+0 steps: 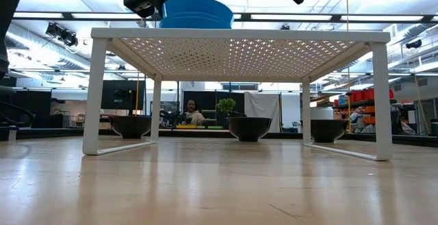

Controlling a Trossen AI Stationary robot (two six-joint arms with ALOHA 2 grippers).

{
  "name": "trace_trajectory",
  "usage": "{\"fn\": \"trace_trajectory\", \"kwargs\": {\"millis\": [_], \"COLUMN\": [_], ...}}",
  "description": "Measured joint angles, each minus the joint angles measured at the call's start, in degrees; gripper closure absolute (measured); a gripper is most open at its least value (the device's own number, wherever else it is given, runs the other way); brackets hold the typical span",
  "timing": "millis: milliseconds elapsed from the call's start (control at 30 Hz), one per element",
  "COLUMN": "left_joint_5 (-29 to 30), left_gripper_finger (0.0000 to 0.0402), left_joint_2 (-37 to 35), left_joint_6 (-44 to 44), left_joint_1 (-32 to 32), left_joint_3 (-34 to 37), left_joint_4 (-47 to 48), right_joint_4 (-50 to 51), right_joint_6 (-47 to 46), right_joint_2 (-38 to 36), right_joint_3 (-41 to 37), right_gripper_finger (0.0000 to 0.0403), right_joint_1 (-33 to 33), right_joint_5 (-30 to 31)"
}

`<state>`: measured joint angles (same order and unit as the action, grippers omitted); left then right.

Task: Pick & Place Mini bowls
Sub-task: Stack the blue bowl on top of the blue bowl on the shelf

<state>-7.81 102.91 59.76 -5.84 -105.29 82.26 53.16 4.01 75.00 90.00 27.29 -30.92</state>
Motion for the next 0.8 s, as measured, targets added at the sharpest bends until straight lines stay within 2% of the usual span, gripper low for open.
{"fn": "trace_trajectory", "kwargs": {"millis": [167, 233, 667, 800], "left_joint_5": [-0.53, 0.04, 0.60, 1.92], "left_gripper_finger": [0.0397, 0.0384, 0.0230, 0.0194], "left_joint_2": [0.00, 0.00, -0.55, -0.57], "left_joint_6": [0.71, 0.86, 2.89, 4.18], "left_joint_1": [0.87, 1.05, 1.61, 1.52], "left_joint_3": [0.74, 0.74, 0.70, -2.60], "left_joint_4": [-0.09, -0.60, -2.20, -0.74], "right_joint_4": [1.25, 1.45, 1.48, 1.49], "right_joint_6": [0.02, 0.02, 1.44, 1.49], "right_joint_2": [0.00, 0.00, 0.00, 0.00], "right_joint_3": [0.00, 0.00, 0.00, 0.00], "right_gripper_finger": [0.0264, 0.0264, 0.0264, 0.0264], "right_joint_1": [0.00, 0.00, 0.00, 0.00], "right_joint_5": [0.00, 0.00, 0.02, 0.03]}}
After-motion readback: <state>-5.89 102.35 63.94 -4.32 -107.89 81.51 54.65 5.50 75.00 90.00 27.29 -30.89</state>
